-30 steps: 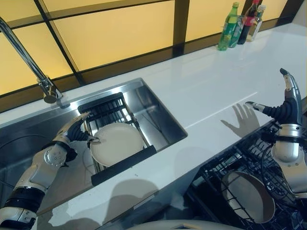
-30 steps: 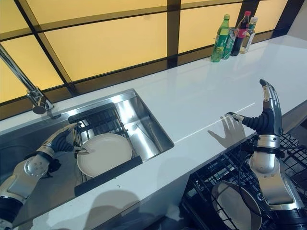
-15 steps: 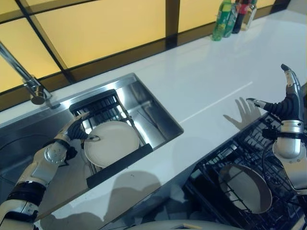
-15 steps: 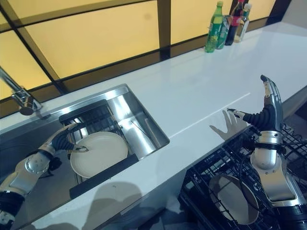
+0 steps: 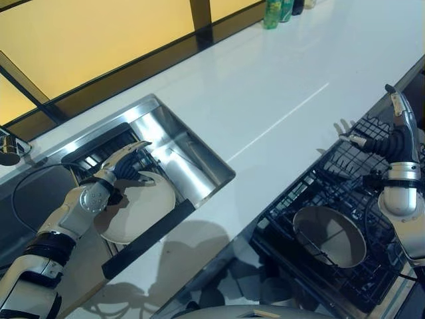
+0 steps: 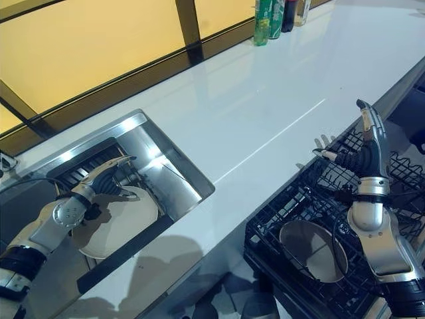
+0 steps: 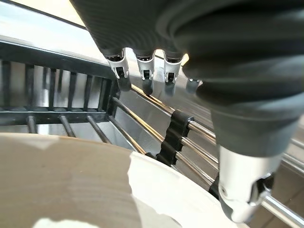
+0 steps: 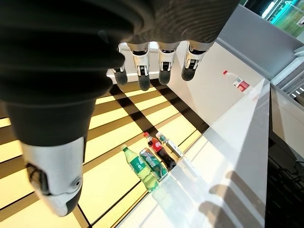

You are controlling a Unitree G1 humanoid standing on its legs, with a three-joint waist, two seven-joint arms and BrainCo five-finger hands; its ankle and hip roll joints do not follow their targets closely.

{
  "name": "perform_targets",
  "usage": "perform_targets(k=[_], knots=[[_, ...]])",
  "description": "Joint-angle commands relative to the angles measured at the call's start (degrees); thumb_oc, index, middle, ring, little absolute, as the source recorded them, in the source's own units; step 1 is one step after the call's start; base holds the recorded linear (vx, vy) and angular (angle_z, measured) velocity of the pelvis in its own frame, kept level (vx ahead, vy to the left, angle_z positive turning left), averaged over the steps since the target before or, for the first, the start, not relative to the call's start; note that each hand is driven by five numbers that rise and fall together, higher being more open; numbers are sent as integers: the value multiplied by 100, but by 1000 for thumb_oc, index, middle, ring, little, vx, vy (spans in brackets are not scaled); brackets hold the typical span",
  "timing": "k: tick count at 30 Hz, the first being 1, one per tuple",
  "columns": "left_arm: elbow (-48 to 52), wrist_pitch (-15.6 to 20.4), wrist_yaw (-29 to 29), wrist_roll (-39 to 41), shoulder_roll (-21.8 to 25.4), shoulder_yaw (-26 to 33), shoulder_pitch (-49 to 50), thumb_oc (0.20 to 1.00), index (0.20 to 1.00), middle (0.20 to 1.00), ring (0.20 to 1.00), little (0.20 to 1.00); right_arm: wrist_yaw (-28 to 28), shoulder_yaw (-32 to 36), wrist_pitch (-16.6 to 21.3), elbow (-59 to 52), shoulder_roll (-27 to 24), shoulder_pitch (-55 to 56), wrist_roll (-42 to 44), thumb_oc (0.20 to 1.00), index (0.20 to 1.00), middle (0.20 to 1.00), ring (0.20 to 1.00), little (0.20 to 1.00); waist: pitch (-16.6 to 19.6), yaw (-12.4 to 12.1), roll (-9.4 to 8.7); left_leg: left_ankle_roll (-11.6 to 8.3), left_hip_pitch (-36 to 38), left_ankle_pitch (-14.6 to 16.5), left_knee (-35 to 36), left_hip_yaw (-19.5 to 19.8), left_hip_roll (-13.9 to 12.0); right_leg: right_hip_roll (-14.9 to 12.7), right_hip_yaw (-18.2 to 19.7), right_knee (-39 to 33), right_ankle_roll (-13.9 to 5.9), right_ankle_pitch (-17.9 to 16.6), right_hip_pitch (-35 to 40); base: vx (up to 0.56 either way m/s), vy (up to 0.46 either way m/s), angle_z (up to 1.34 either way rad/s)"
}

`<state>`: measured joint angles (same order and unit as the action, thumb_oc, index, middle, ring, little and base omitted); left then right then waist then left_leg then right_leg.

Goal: Pick up plates and place into dishwasher.

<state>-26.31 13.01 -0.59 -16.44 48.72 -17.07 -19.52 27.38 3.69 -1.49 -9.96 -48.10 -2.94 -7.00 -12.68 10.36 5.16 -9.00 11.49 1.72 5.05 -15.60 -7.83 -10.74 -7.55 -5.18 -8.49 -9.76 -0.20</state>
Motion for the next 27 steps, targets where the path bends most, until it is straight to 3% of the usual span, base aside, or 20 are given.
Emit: perform_targets(k=[1,9,18,27], knots=[[-398,-363,-106,-379,451,-71,-303,1000,1000,1000,1000,1000,1,-78,213,-59,-308,-597,112,1000,1000,1000,1000,1000,184,53,-166,592,-623,24,-253,39,393,-95,425,702,-273,900,-115,0,0,0],[-794,-1037,-130,-744,507,134,-94,1000,1000,1000,1000,1000,-32,-15,159,-112,-393,-635,207,1000,1000,1000,1000,1000,153,-48,-158,574,-649,12,-253,133,406,-110,318,694,-243,930,-73,0,0,0],[-784,-1335,-24,-822,550,566,129,1000,1000,1000,1000,1000,-107,71,158,-137,-365,-529,188,1000,1000,1000,1000,1000,223,-200,-137,528,-662,-7,-253,241,399,-141,152,677,-215,959,16,7,7,3],[-843,-1952,6,-654,350,553,78,1000,1000,1000,1000,1000,-91,-100,39,-37,-381,-881,95,1000,1000,1000,1000,1000,12,-288,-162,520,-811,-57,-243,395,420,-150,123,678,-180,950,-66,-57,35,9]])
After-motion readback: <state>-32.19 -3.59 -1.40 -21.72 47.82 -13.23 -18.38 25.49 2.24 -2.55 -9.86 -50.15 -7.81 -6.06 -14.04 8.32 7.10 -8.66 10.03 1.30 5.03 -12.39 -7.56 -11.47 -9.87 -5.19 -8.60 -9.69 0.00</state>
